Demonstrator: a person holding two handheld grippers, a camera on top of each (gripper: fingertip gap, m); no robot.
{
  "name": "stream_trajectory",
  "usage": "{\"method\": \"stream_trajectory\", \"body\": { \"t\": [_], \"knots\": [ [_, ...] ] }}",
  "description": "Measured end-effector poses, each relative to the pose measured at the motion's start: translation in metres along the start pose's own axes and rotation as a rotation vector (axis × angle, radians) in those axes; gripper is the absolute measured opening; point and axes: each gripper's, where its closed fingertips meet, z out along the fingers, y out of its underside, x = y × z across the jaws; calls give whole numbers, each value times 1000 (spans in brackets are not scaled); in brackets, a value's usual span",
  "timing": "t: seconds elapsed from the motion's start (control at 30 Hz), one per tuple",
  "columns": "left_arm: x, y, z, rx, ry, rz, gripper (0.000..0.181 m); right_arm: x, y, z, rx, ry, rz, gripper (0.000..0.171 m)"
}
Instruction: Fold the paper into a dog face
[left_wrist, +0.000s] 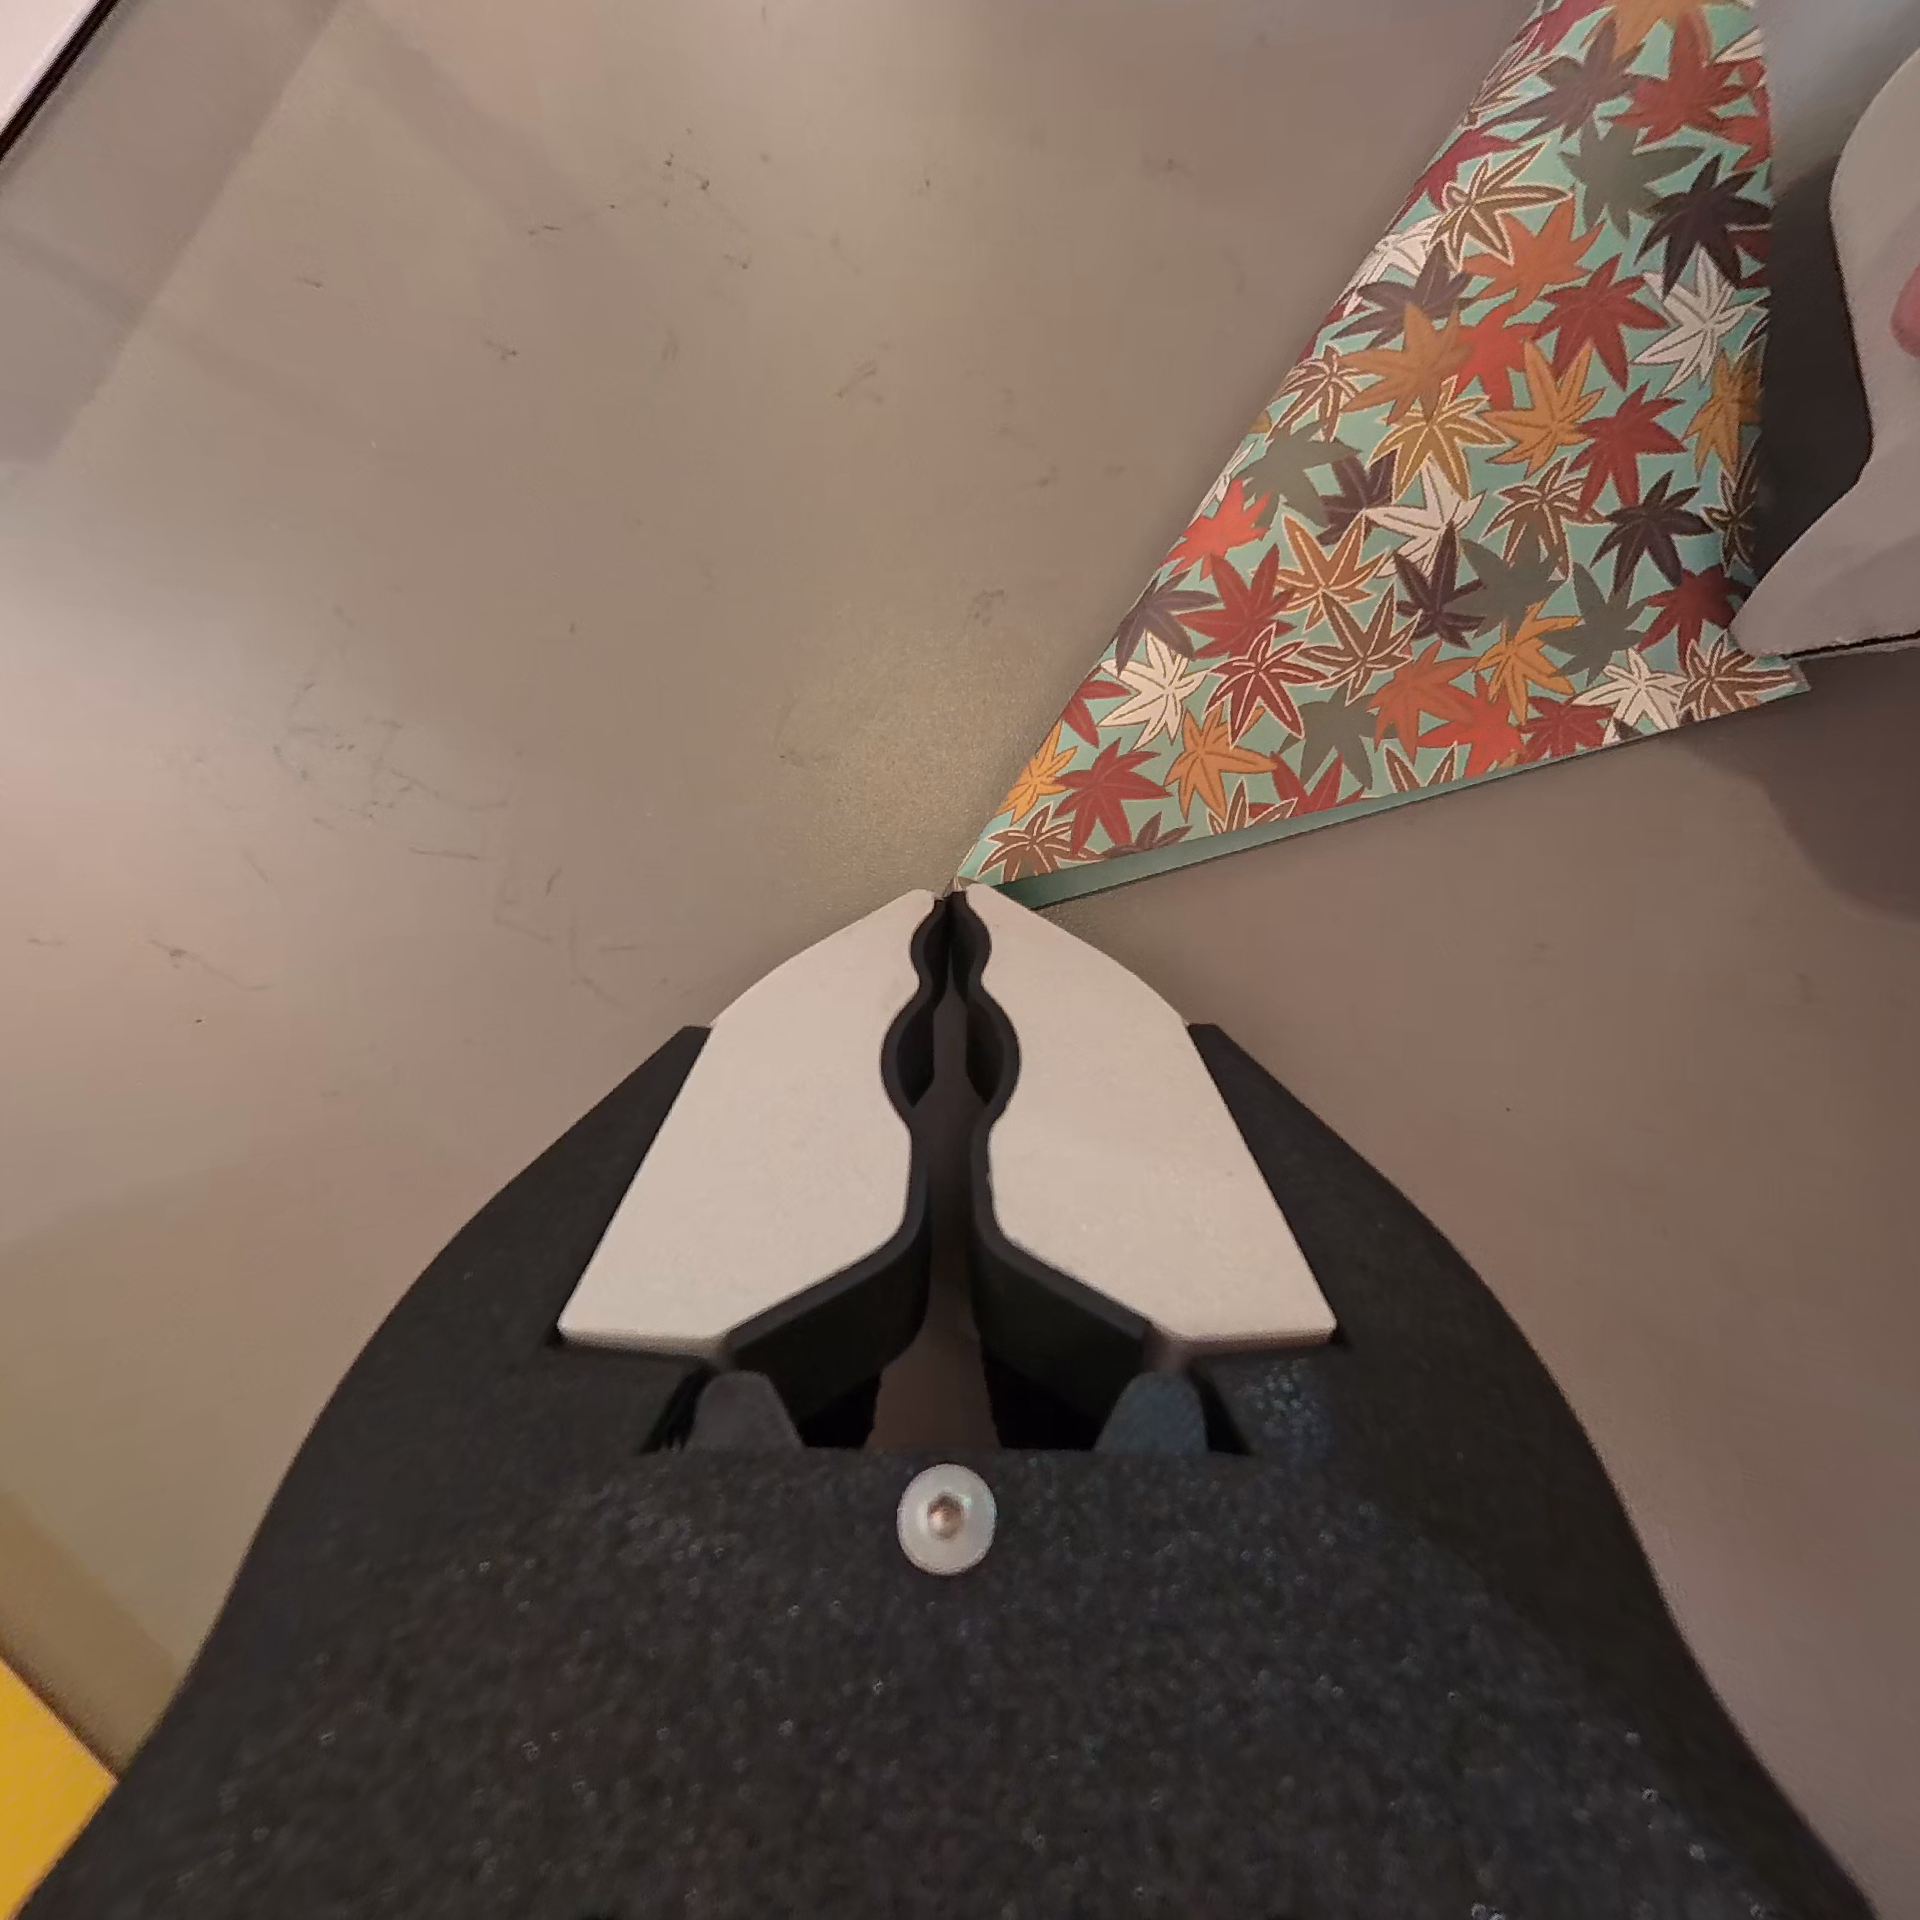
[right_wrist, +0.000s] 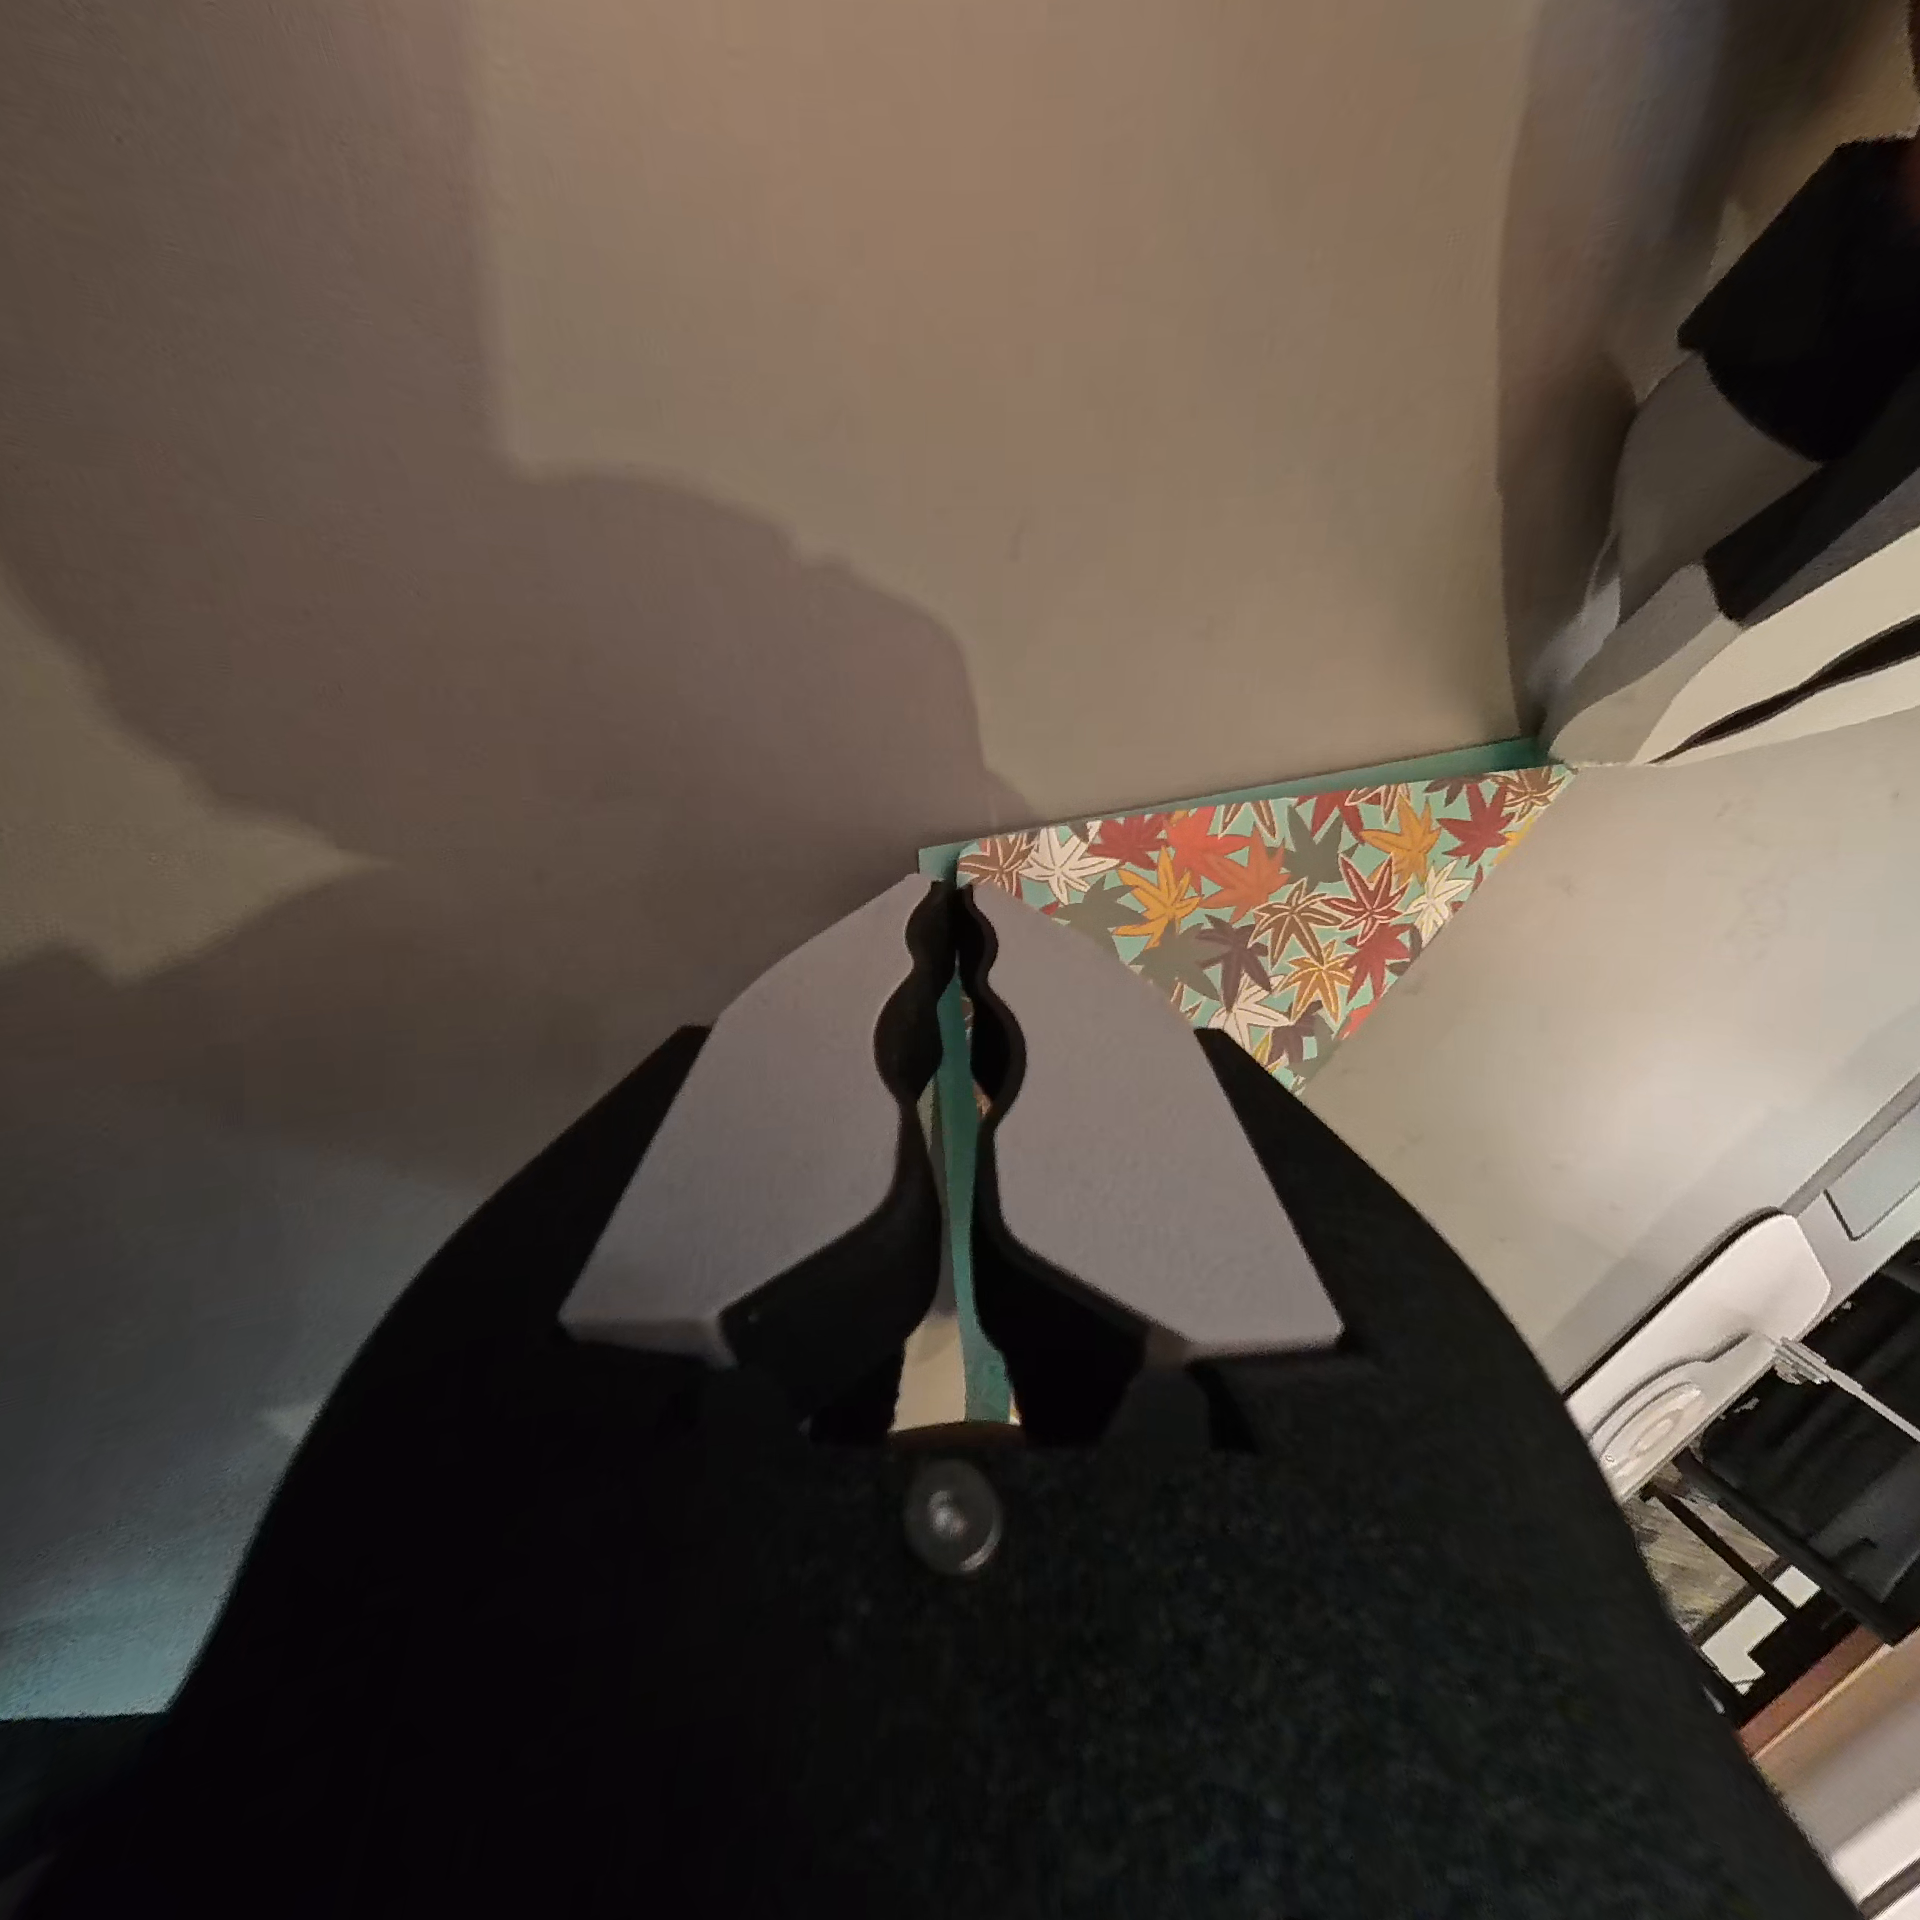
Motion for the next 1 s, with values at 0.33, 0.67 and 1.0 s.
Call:
{"method": "stream_trajectory", "body": {
  "t": [0.33,0.67,1.0],
  "knots": [
    [2,0,-1,0,2,0,0,0,2,0,2,-10,9,0],
    [0,0,-11,11,-14,-59,8,-1,2,0,19,-35,43,0],
    [9,-13,-47,90,11,-113,18,0,2,1,45,-51,75,0]
  ]
}}
